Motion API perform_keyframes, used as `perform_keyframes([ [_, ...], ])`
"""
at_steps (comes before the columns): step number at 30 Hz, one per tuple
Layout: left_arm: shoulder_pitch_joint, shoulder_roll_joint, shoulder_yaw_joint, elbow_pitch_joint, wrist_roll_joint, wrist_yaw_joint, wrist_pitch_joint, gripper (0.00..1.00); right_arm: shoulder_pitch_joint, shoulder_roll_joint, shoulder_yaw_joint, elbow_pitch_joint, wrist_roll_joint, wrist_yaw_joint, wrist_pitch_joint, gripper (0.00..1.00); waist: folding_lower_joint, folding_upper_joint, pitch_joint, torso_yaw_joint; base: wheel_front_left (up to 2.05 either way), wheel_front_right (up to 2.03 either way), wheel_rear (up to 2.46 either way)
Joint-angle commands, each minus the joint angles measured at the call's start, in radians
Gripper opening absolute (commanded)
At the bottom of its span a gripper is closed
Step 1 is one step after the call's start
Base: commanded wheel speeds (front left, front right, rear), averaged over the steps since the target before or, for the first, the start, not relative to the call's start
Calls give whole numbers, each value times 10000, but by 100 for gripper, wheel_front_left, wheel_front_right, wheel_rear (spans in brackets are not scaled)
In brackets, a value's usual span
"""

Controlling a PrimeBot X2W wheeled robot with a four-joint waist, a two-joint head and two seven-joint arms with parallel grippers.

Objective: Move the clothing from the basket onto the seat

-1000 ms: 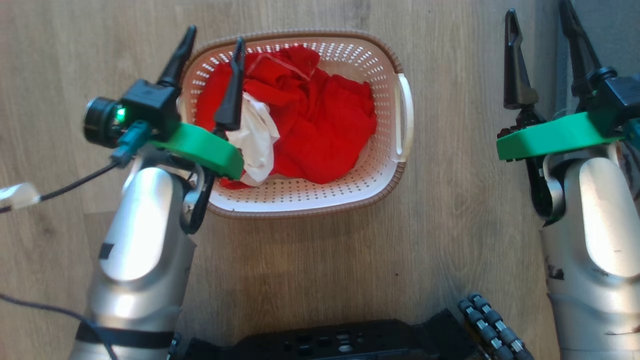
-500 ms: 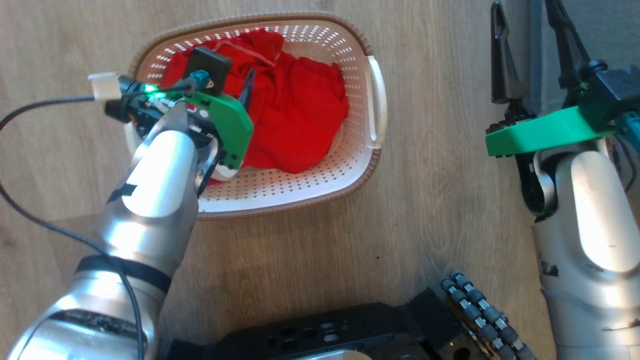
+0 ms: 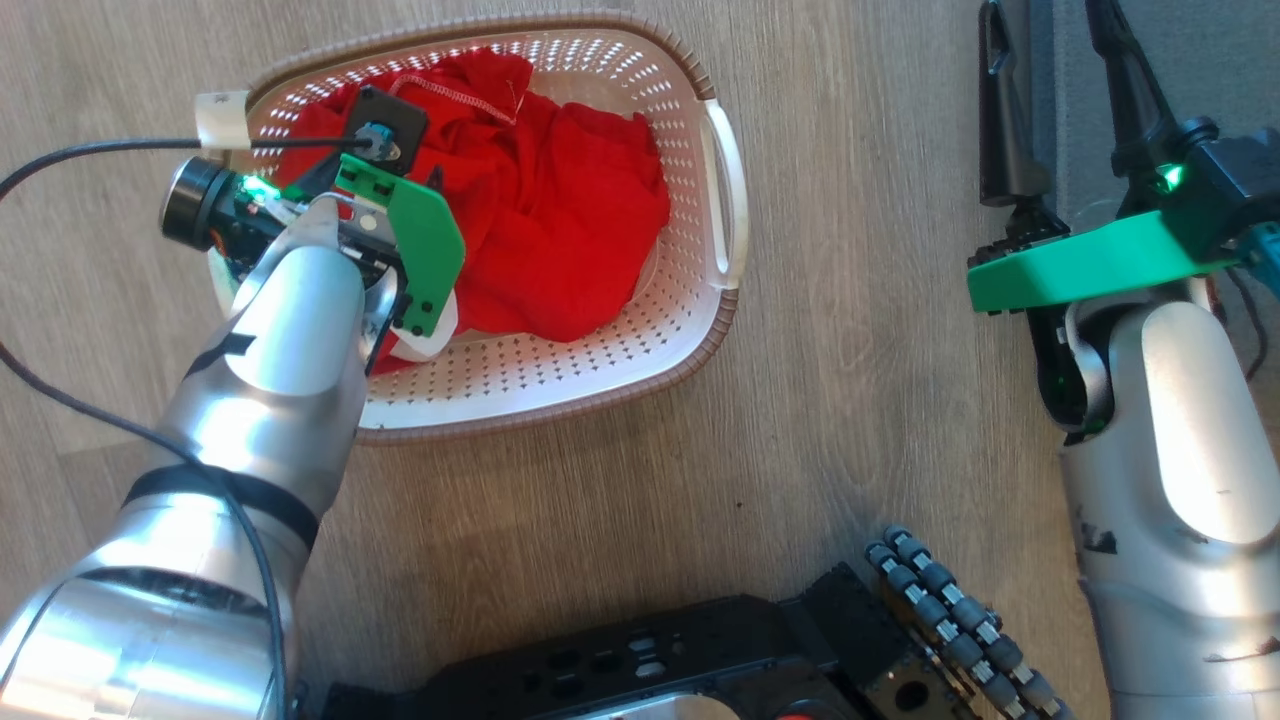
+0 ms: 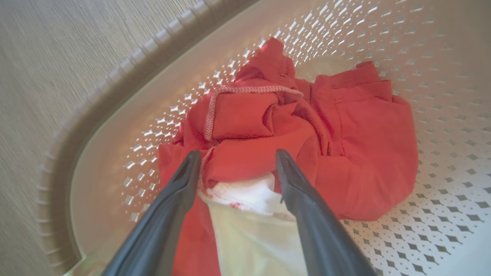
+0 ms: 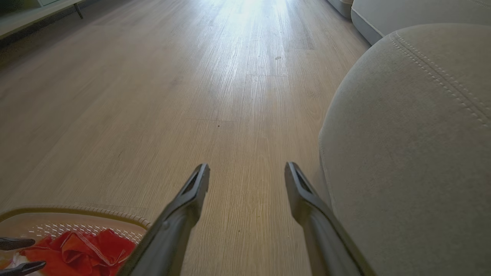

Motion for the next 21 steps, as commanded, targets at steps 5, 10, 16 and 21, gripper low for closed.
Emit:
perform_keyframes([
  [5, -215, 318, -28, 420, 32, 87, -26, 100, 274, 119, 243, -263, 36, -2, -90, 100, 0, 0, -54, 24, 0, 0, 0],
  [10, -342, 324, 29, 727, -186, -60, 99, 100, 242, 119, 337, -296, 51, -2, -90, 100, 0, 0, 11, -24, 0, 0, 0],
  [16, -336, 289, 105, 918, -445, -170, 240, 100, 220, 119, 392, -296, 98, -2, -90, 100, 0, 0, 170, -148, 0, 0, 0],
  [21, -303, 253, 14, 1026, -531, -215, 290, 53, 213, 119, 346, -274, 139, -2, -90, 100, 0, 0, 221, -201, 0, 0, 0],
])
